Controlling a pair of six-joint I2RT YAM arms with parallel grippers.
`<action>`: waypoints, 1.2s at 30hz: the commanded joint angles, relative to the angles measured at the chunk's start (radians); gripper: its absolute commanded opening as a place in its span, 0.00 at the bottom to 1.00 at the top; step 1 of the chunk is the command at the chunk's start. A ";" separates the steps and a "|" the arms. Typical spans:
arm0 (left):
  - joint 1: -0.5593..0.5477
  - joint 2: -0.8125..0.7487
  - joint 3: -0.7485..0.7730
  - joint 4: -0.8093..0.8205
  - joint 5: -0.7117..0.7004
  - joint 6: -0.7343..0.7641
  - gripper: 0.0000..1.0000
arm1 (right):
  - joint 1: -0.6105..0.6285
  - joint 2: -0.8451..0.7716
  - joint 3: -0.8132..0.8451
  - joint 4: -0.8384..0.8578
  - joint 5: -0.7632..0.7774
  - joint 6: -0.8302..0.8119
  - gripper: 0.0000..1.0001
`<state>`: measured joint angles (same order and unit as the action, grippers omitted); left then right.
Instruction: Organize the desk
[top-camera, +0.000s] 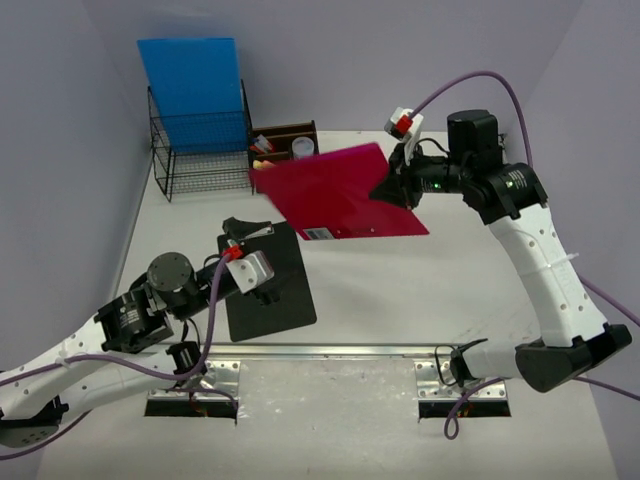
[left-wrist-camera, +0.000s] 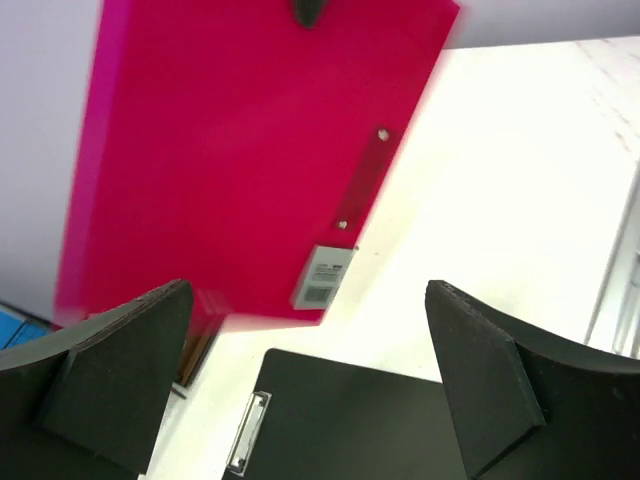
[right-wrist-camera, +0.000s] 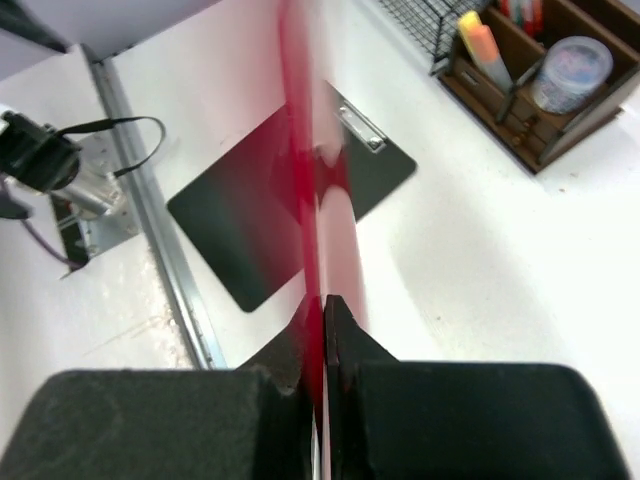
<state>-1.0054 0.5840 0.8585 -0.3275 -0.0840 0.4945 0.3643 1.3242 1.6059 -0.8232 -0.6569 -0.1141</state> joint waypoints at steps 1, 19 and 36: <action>0.010 -0.093 -0.066 -0.125 0.204 0.068 1.00 | -0.004 -0.007 0.035 0.089 0.025 0.012 0.00; 0.120 0.225 0.277 0.075 0.017 -0.140 0.98 | 0.109 0.010 0.044 -0.138 -0.065 -0.440 0.00; 0.265 0.346 0.206 -0.039 0.640 0.061 0.75 | 0.257 -0.019 -0.064 -0.176 0.035 -0.550 0.00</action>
<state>-0.7624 0.9163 1.0938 -0.3519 0.3556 0.4762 0.6082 1.3228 1.5356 -1.0299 -0.6268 -0.6302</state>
